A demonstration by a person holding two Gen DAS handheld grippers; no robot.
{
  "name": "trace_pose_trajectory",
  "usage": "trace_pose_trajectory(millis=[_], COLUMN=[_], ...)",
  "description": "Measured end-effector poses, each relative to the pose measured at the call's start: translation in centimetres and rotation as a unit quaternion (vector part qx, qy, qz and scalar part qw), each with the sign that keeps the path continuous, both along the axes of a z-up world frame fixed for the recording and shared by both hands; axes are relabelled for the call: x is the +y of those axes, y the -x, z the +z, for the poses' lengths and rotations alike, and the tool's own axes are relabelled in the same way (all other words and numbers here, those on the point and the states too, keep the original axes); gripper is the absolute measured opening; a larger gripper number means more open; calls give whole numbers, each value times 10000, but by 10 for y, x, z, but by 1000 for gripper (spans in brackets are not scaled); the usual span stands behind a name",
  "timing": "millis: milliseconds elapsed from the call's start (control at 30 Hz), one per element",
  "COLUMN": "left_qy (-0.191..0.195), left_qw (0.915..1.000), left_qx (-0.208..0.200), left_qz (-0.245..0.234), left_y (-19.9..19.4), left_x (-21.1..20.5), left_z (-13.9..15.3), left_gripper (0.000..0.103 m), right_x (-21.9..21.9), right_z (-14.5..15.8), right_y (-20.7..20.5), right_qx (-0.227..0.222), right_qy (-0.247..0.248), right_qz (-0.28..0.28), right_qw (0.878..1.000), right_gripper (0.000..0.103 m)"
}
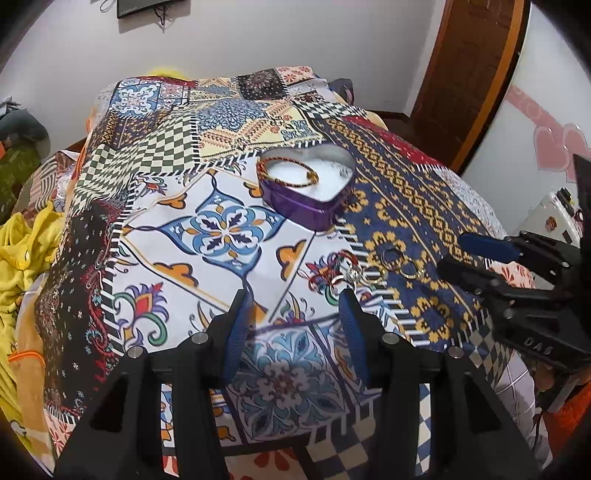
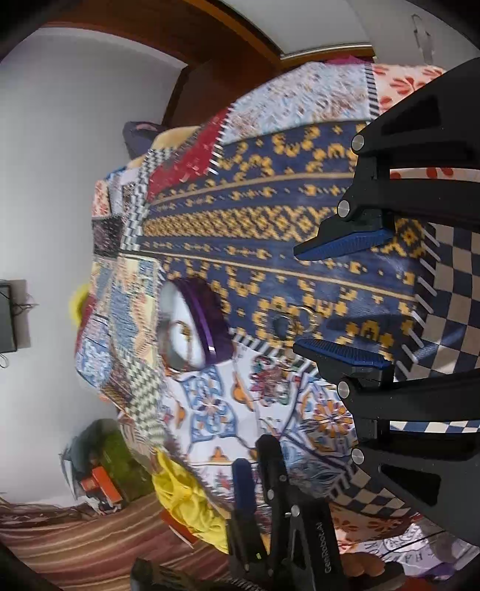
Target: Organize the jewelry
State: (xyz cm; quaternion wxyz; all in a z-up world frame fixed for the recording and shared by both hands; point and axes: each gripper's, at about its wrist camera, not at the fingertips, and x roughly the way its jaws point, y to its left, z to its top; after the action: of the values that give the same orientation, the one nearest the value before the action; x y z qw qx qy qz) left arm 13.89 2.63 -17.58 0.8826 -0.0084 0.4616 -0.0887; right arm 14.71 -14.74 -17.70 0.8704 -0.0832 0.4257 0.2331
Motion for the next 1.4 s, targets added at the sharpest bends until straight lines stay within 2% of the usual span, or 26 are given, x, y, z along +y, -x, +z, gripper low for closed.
trace_pose_trajectory(millis=[133,300,500,600,667,767,967,1100,1267,1400], left_qy=[-36,102,248,283,304,299,341,231,318,382], left_qw=[10000,9999,9997,9996,9994,9992,9977,9974,9969,9968], left_qx=[-5,46,49,64,64,72,270,278,284,249], left_qz=[-40,4,-27,-76,-129,-236,-519,-617,-659,-662], left_y=[5,6,10,13,15,19,23,27,27,27], left_x=[-2,2,0,-5,-9,-15,-30,-40,-45,-46], left_z=[-3,-6,-4,-4,-3,-4,-13,-20,-25,-25], left_gripper=[48,48,47,45,45,44,29,25,9,9], right_x=[3,8,17,15,12,7,-4,-8,-7,-7], right_z=[-11,-18,-22,-21,-19,-15,-6,-1,3,5], right_y=[1,-2,0,0,2,7,14,17,19,19], right_qx=[102,166,60,54,51,4,-92,-149,-203,-199], right_qy=[-32,-98,32,-27,-43,-49,-115,-120,-171,-228], right_qz=[109,149,289,264,220,187,113,92,75,46], right_qw=[9999,9997,9996,9996,9997,9998,9998,9998,9996,9995], right_gripper=[40,39,13,12,7,7,7,7,7,7])
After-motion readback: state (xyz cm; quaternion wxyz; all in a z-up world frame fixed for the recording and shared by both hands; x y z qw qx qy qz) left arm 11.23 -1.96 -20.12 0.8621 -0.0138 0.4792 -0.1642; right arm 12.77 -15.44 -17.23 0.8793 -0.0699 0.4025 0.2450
